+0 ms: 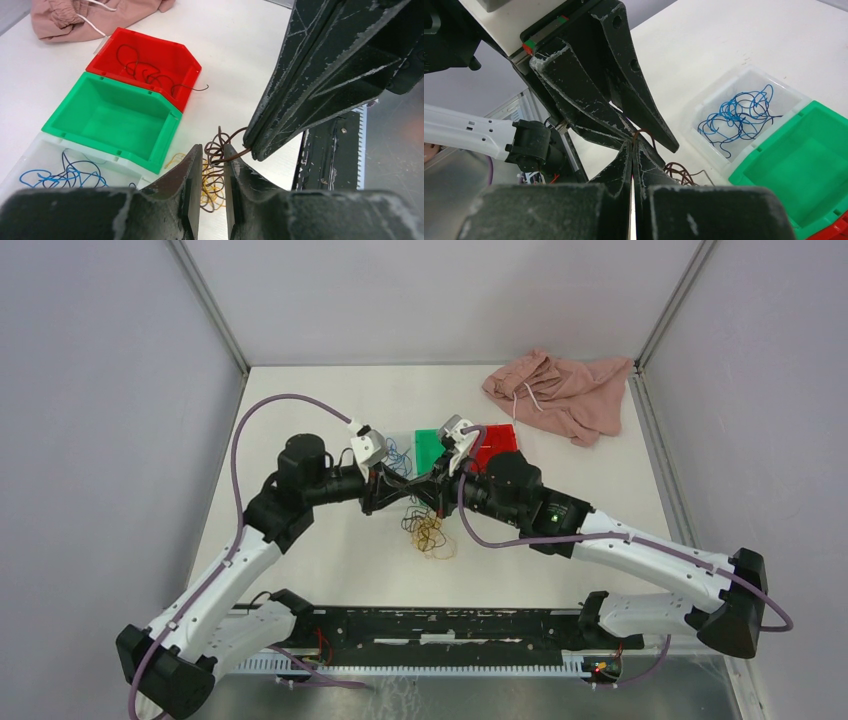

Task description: Untangle the cables

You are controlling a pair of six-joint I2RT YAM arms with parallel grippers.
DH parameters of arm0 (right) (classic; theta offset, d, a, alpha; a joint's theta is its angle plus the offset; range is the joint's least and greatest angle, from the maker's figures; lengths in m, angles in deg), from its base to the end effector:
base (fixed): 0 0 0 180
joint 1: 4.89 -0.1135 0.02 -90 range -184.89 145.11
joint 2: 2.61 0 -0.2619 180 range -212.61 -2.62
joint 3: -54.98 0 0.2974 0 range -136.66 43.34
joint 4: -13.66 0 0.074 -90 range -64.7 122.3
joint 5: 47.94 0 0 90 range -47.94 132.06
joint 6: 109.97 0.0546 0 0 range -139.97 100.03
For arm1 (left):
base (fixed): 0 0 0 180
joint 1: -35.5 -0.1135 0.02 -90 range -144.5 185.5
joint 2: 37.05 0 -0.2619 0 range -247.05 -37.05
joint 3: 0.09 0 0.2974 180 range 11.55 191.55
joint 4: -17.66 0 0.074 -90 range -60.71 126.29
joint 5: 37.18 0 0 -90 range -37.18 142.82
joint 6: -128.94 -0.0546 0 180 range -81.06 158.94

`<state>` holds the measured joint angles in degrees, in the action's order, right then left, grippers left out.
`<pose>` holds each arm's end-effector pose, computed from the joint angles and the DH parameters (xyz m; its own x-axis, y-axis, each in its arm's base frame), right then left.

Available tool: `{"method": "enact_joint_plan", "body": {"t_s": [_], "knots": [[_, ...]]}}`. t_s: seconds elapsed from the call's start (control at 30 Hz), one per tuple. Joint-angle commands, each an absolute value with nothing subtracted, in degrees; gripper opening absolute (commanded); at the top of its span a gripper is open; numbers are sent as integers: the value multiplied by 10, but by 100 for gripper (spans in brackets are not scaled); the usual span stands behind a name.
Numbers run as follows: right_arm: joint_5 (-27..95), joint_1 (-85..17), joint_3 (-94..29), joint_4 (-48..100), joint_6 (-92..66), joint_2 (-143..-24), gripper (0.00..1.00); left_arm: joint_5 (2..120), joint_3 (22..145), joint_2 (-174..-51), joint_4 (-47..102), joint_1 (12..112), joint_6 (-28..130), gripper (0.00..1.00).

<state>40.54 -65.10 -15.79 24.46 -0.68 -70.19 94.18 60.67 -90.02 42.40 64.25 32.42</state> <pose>0.1699 0.2997 0.3551 -0.3530 0.0481 -0.9344 -0.8094 0.4852 0.3308 0.2167 -0.1600 0.3294 -0.1500 0.1795 -0.9722 0.9383 0.3358 -0.0828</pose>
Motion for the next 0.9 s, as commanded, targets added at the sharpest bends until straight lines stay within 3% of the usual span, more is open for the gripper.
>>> {"method": "enact_joint_plan", "body": {"t_s": [0.0,0.43,0.63,0.77,0.87], "knots": [[381,-652,-170,199,18,-696,0,916,611,-884,393,644,347,28],[360,-651,-126,188,57,-650,0,939,653,-875,426,644,304,22],[353,-650,-98,187,77,-615,1,954,654,-870,425,644,305,5],[354,-637,-110,196,79,-597,11,985,658,-871,441,644,284,3],[356,-621,-125,209,74,-583,35,993,665,-872,458,644,269,3]]}}
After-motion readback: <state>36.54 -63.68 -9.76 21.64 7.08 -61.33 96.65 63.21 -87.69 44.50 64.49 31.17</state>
